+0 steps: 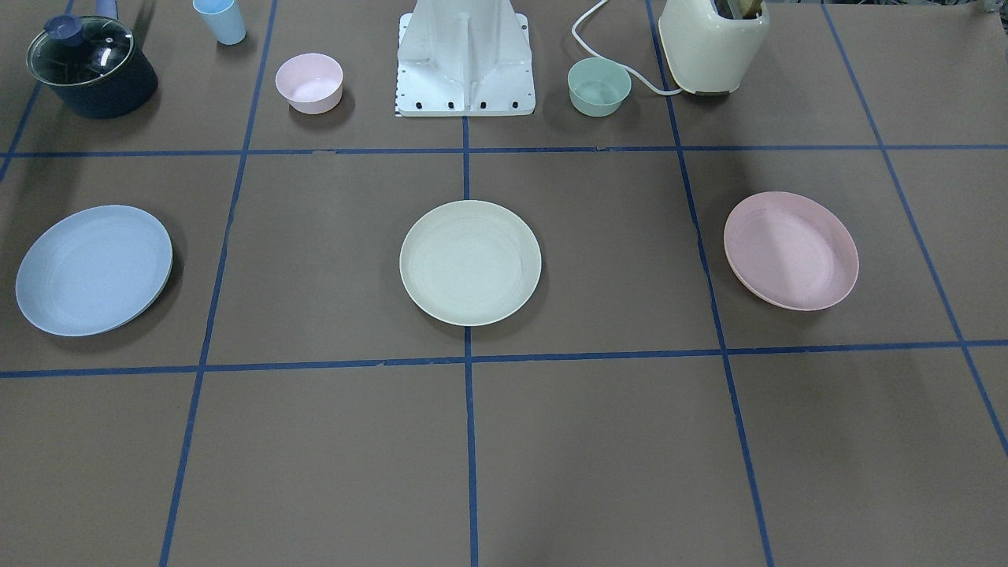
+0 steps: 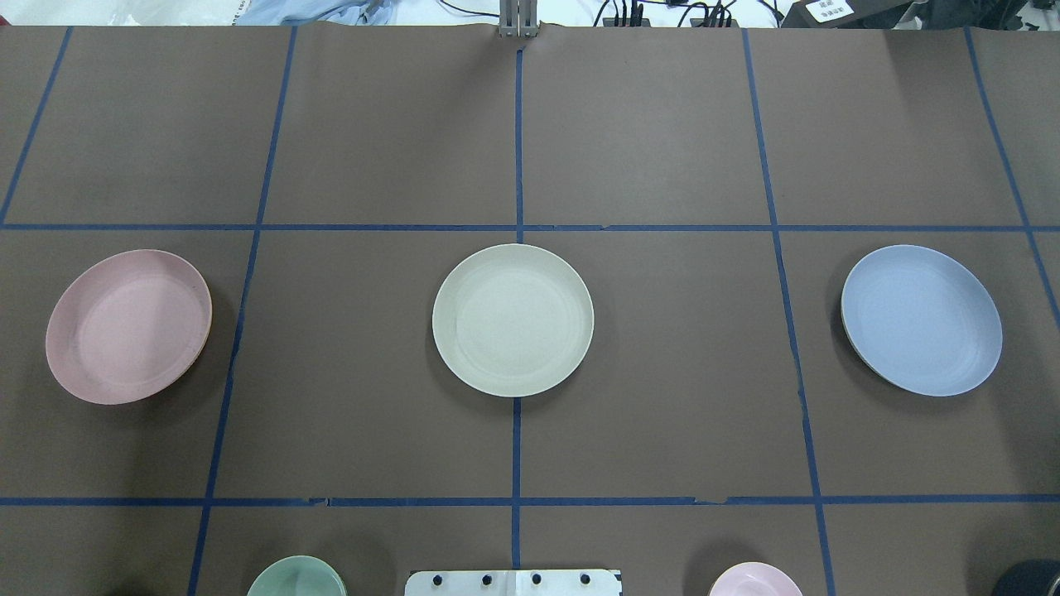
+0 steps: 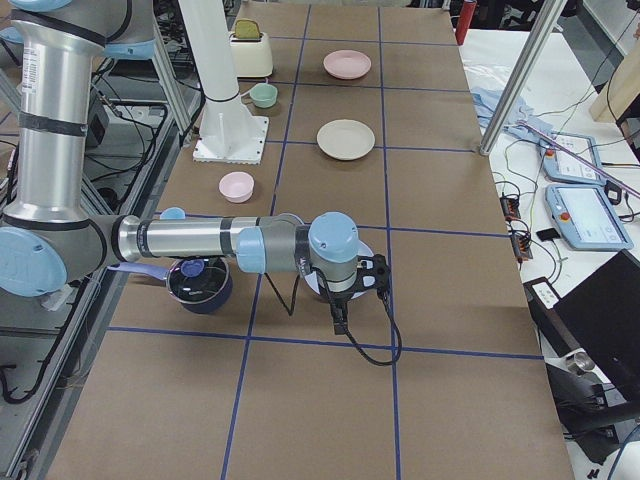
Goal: Stack three plates with pink and blue
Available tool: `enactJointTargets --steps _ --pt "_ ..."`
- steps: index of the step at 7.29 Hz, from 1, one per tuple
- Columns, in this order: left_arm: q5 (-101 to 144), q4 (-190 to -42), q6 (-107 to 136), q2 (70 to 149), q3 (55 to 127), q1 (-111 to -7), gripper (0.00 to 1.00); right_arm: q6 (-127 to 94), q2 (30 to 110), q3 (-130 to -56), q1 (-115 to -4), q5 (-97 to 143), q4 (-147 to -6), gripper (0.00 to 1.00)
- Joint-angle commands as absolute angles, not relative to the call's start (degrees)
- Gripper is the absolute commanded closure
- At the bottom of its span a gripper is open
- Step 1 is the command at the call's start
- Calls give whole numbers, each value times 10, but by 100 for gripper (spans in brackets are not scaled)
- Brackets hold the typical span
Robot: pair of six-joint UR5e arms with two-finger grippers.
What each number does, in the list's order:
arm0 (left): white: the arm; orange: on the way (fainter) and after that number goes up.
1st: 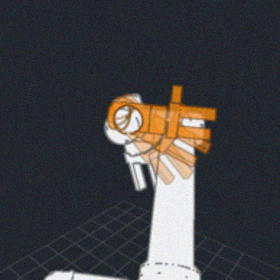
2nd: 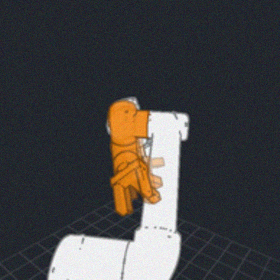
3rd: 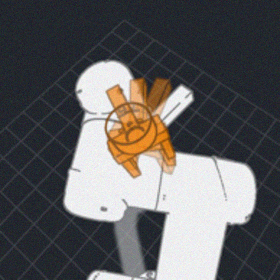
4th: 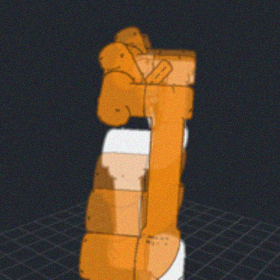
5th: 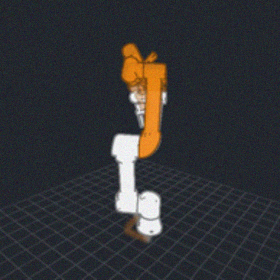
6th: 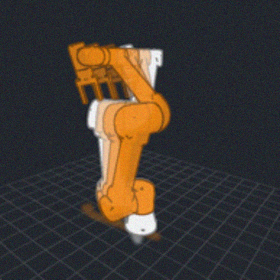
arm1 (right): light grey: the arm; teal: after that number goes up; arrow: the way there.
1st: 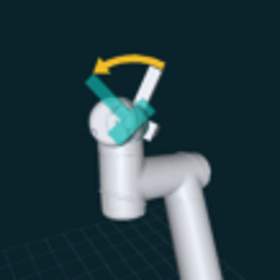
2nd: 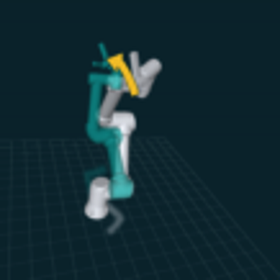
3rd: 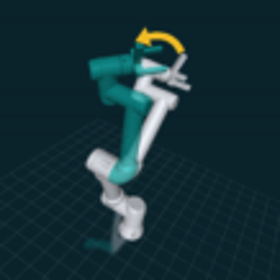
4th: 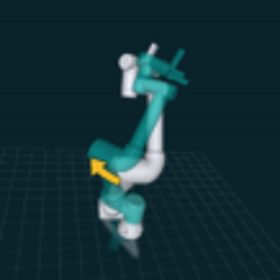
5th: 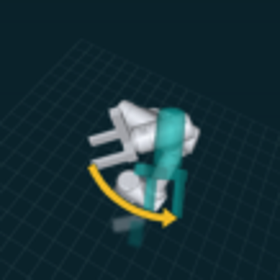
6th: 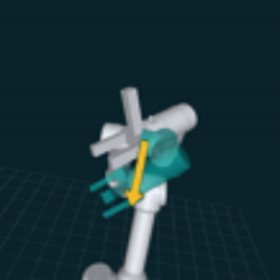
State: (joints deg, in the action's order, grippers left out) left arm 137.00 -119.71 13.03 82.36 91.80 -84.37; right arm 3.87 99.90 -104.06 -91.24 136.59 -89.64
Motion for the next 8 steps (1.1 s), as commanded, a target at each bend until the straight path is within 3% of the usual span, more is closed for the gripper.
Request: enactJointTargets --steps 1,4,5,6,8 --pt "1369 -1362 326 774 911 -765 0 -26 998 -1041 -911 1366 -896 0" --pt "1291 -1468 517 770 910 -622 1 -30 1003 -1042 -911 1368 -839 0" --pt "1280 -1471 526 772 910 -609 2 -34 1012 -1040 -911 1370 -830 0" --pt "1277 -1470 526 778 907 -594 12 -37 1012 -1040 -911 1375 -830 0" --pt "1276 -1469 526 803 883 -563 13 -36 1012 -1040 -911 1375 -831 0"
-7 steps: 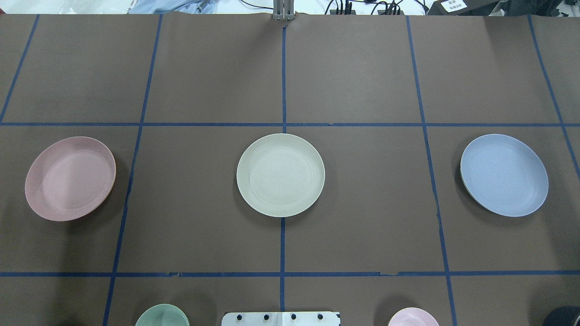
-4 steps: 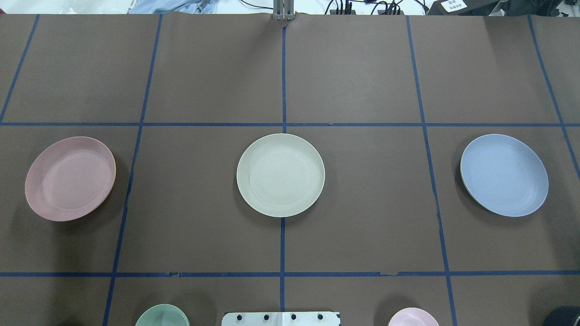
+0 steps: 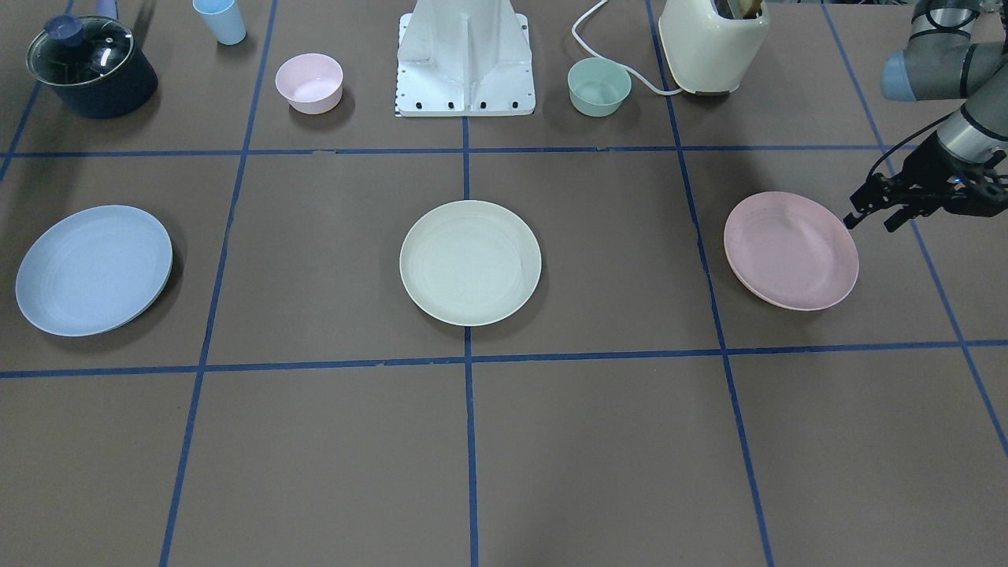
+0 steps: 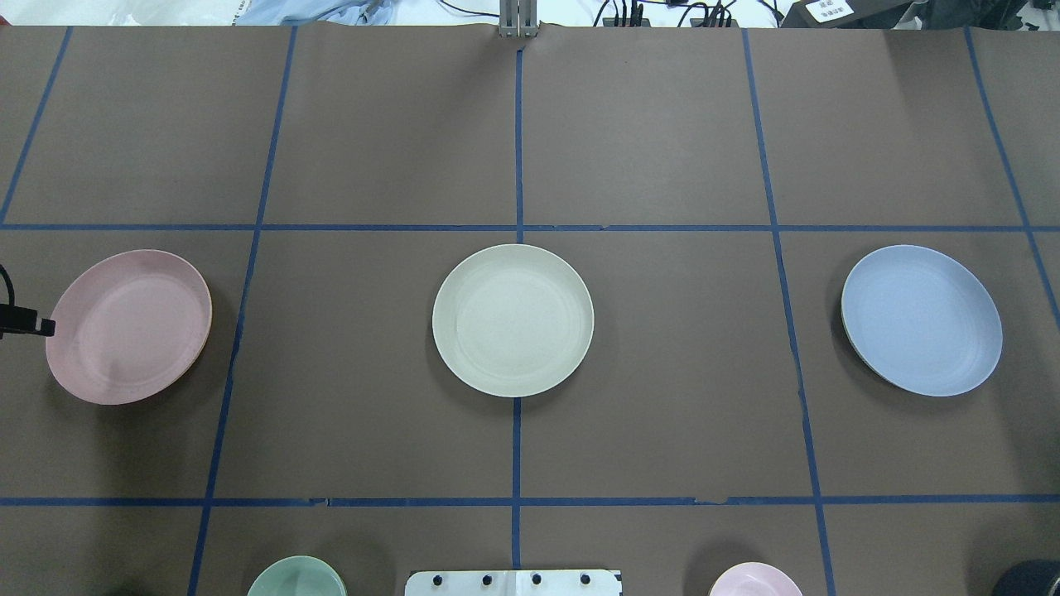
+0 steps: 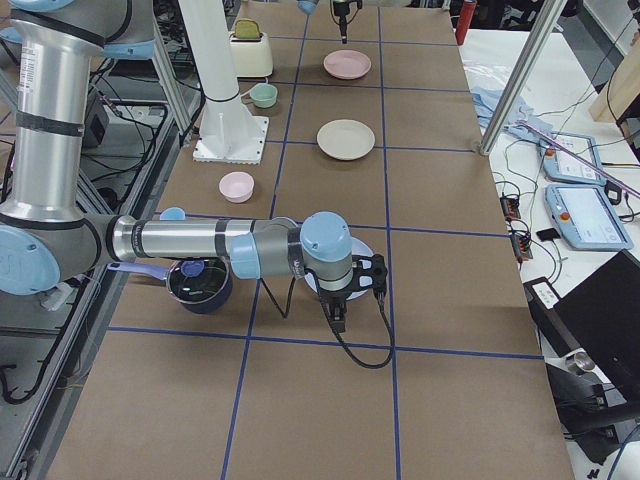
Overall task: Stack three plates with pink and blue
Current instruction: 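Reach the left gripper to the pink plate rim and grasp it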
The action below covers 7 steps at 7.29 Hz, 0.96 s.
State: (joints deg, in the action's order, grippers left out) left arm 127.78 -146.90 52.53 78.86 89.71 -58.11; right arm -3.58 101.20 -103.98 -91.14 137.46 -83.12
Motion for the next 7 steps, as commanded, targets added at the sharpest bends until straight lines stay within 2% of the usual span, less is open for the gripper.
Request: enactJointTargets --steps 1,2,3,4,5,7 --pt "1276 -1468 527 813 869 -550 16 -36 1012 -1040 -911 1375 -831 0" --pt "1276 -1467 526 814 865 -546 36 -37 1012 -1041 -911 1376 -831 0" --pt "1276 -1467 526 814 864 -545 61 -37 1012 -1041 -911 1376 -831 0" --pt "1276 -1467 524 811 865 -545 91 -36 1012 -1042 -911 1376 -831 0" --pt "1275 -1467 521 808 866 -544 100 -36 1012 -1042 -911 1375 -831 0" --pt "1278 -1466 521 804 875 -549 100 -36 1011 -1042 -911 1387 -831 0"
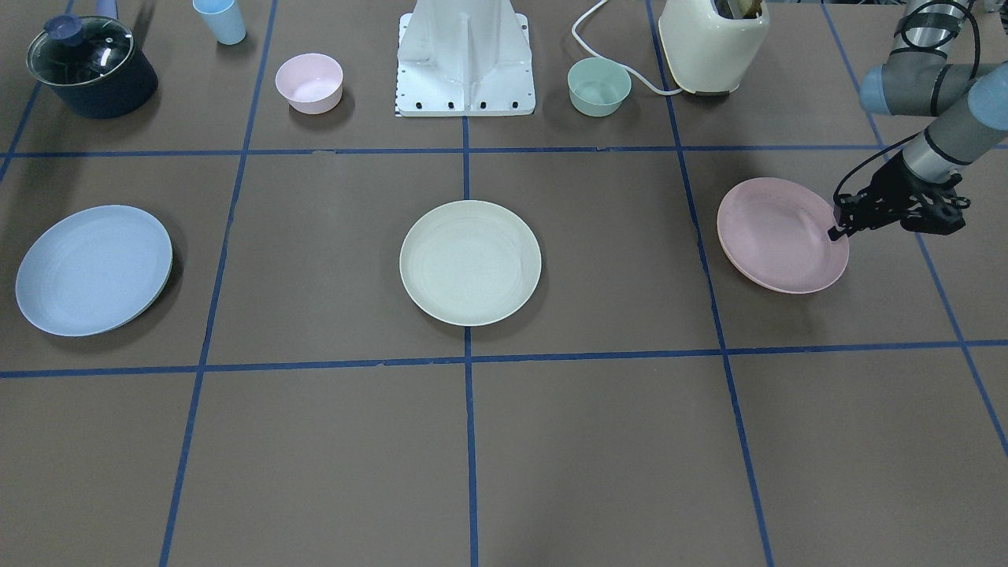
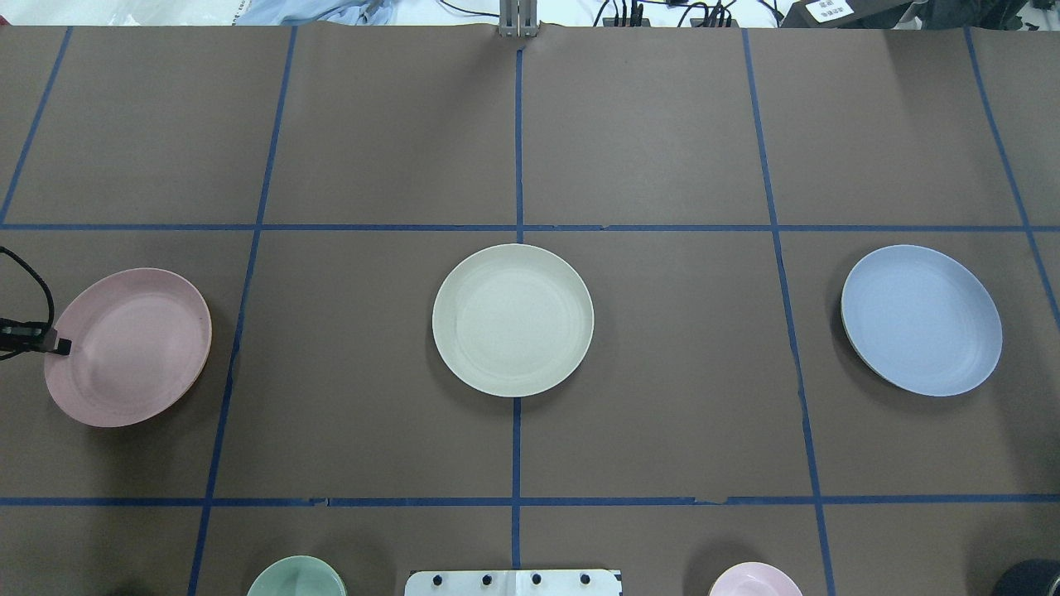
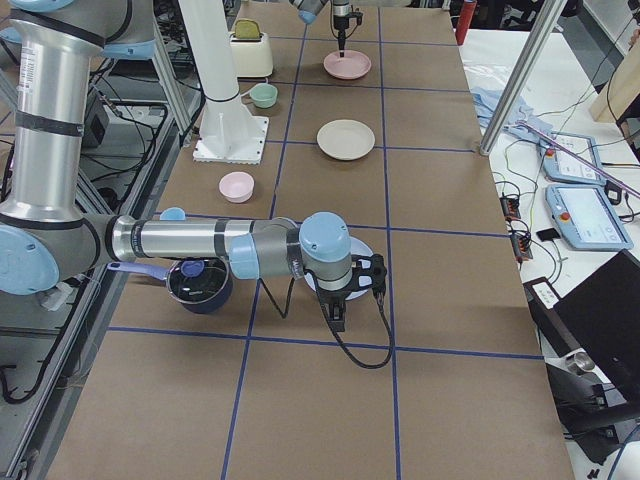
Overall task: Stack three plates with pink and blue
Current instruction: 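Reach the left gripper to the pink plate rim and grasp it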
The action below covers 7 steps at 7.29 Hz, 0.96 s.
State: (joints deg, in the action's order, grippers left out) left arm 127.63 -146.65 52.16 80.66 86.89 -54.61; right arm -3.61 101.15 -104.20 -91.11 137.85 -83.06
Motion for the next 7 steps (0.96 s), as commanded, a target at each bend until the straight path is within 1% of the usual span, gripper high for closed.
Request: enactJointTargets --steps 1,2,3,5,6,7 --pt "1285 -1455 521 804 895 -554 100 -41 1011 -1042 -908 1407 -831 0" --pt "1302 -1400 519 807 930 -563 100 -41 1009 -1042 -899 1409 -830 0" --pt "1306 -1376 519 808 951 -583 100 -40 1007 -1043 -891 1408 -830 0" --pt "1354 -1374 519 813 964 -604 100 -45 995 -1042 -857 1377 -821 0" --pt "1391 -1374 526 825 965 -614 100 -84 989 -1042 -837 1370 -816 0" --pt "1401 -1373 554 842 967 -616 100 -131 987 -1042 -806 1347 -763 0"
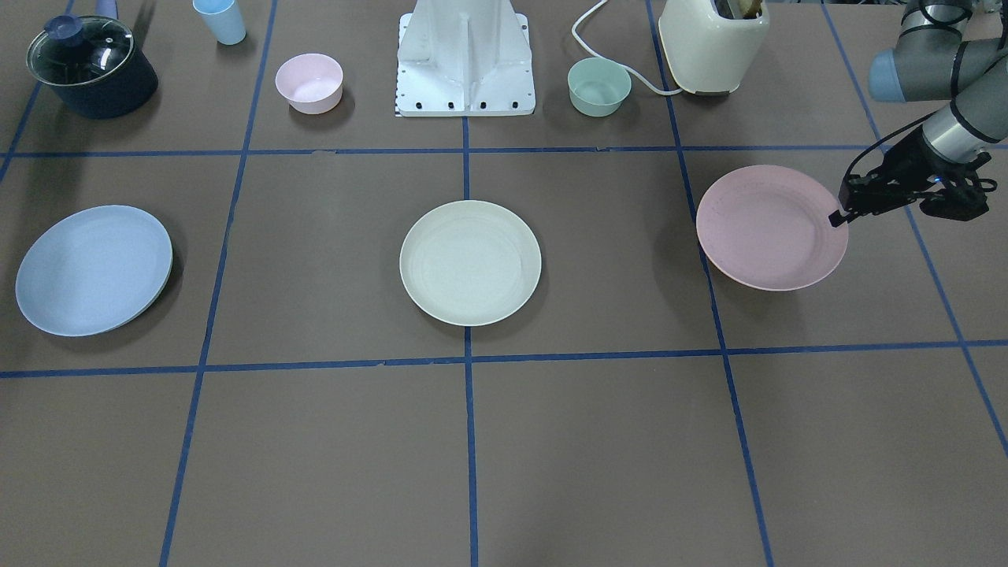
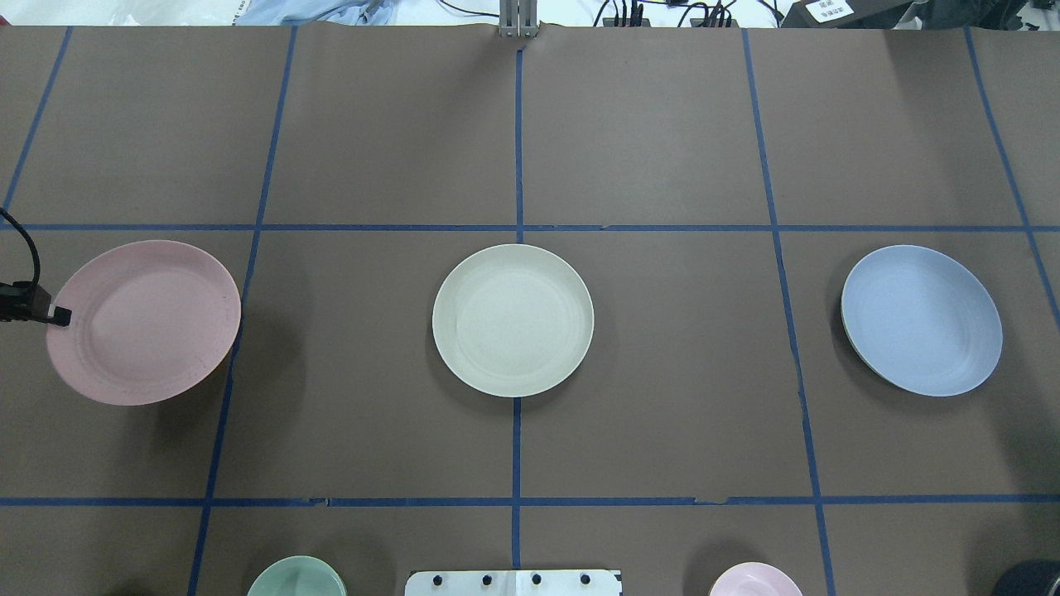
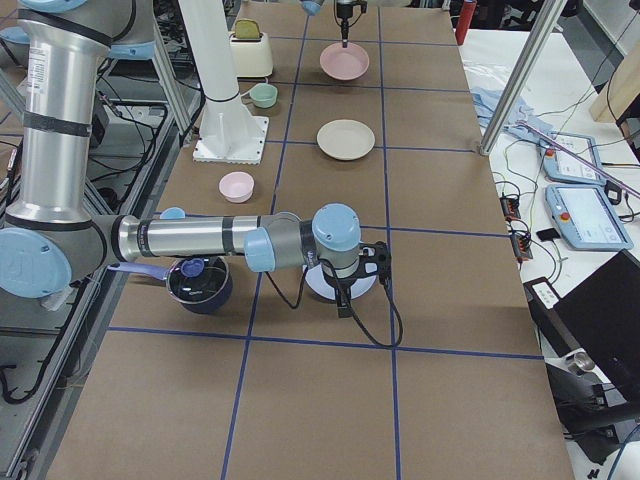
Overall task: Stack three plates with pink and blue
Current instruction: 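Reach the left gripper to the pink plate rim and grasp it, then carry pink plate onto cream plate with left gripper while right reaches blue plate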
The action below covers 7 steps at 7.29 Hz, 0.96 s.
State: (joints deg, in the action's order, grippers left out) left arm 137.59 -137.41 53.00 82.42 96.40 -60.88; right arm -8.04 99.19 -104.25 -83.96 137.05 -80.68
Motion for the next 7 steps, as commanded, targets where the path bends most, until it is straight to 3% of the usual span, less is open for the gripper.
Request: enactJointTargets --steps 1,7 --pt "1401 -1373 627 867 979 -616 100 -210 987 -1038 -765 1313 -709 0" --pt "1324 -1374 937 1004 1012 -467 100 -374 970 -894 -619 1229 -481 0"
